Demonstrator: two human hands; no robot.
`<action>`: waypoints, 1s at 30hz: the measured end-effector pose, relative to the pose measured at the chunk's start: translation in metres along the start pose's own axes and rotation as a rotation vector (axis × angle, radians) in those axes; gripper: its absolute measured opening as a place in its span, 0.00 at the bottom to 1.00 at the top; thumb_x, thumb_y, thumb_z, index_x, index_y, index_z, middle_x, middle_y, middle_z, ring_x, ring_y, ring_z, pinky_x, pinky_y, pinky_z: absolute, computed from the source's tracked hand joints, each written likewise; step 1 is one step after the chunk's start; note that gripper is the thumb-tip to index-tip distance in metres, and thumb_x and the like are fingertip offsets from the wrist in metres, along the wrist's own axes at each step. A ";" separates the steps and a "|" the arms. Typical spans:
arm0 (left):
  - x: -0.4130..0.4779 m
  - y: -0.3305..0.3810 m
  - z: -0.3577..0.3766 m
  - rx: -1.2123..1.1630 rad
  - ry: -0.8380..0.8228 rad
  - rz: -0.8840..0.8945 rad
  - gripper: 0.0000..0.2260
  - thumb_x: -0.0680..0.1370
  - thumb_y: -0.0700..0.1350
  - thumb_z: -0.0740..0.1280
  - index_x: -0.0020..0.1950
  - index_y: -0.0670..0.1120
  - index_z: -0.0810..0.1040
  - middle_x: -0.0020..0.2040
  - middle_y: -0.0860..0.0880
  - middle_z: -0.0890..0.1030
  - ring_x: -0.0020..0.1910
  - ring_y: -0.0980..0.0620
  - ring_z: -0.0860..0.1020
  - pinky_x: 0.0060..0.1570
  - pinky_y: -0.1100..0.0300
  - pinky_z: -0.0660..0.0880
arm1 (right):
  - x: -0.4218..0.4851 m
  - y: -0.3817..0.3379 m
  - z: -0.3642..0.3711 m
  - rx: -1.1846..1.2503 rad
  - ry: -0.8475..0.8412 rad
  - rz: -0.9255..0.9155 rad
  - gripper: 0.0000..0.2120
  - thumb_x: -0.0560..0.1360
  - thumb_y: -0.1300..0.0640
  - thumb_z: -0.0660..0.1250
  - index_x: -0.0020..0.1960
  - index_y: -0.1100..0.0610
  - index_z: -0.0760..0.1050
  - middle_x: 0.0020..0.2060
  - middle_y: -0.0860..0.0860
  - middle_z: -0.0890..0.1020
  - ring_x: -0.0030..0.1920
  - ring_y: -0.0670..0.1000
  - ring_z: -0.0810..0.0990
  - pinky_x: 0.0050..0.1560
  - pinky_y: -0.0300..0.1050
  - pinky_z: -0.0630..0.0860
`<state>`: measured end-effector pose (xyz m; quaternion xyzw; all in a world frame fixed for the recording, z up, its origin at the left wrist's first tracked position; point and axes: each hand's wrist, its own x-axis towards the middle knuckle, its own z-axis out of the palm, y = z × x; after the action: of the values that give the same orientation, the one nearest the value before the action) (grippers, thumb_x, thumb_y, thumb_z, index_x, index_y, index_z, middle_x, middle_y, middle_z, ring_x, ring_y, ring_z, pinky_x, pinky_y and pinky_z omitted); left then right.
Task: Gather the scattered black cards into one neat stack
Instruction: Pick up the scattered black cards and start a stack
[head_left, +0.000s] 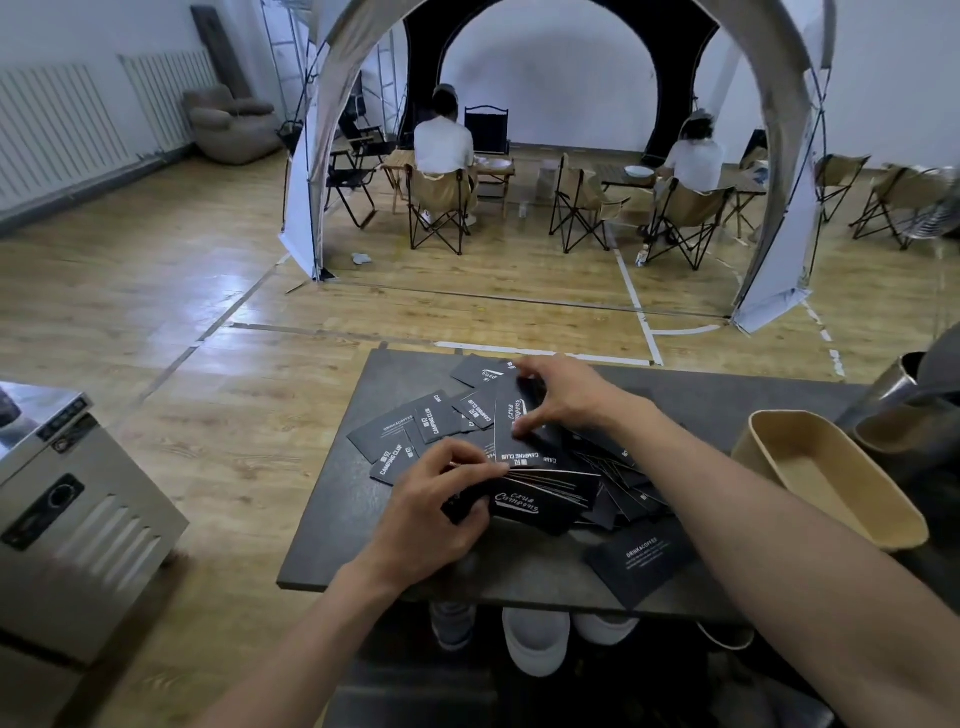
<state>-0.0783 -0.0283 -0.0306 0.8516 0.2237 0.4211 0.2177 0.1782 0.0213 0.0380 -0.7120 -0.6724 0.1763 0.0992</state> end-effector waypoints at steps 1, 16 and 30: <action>0.000 -0.001 0.000 0.008 -0.006 0.002 0.19 0.73 0.35 0.76 0.63 0.47 0.85 0.56 0.49 0.80 0.56 0.54 0.80 0.55 0.62 0.78 | 0.001 0.002 -0.001 0.008 0.022 -0.006 0.51 0.59 0.42 0.85 0.76 0.52 0.68 0.68 0.49 0.79 0.67 0.53 0.77 0.69 0.51 0.73; 0.005 0.000 0.002 -0.031 -0.022 -0.017 0.16 0.70 0.33 0.79 0.54 0.45 0.83 0.76 0.47 0.72 0.76 0.52 0.71 0.72 0.59 0.70 | -0.129 0.040 0.007 0.718 -0.200 -0.005 0.14 0.76 0.75 0.66 0.51 0.59 0.82 0.43 0.52 0.88 0.42 0.47 0.84 0.46 0.40 0.77; 0.001 0.002 0.001 -0.004 -0.073 -0.022 0.17 0.73 0.37 0.76 0.60 0.48 0.85 0.55 0.53 0.82 0.55 0.58 0.80 0.55 0.61 0.79 | -0.066 -0.038 0.019 -0.191 0.129 0.476 0.40 0.57 0.22 0.72 0.52 0.54 0.77 0.47 0.51 0.83 0.53 0.56 0.83 0.46 0.46 0.75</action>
<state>-0.0763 -0.0296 -0.0294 0.8634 0.2241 0.3879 0.2319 0.1336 -0.0427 0.0427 -0.8659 -0.4921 0.0846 0.0300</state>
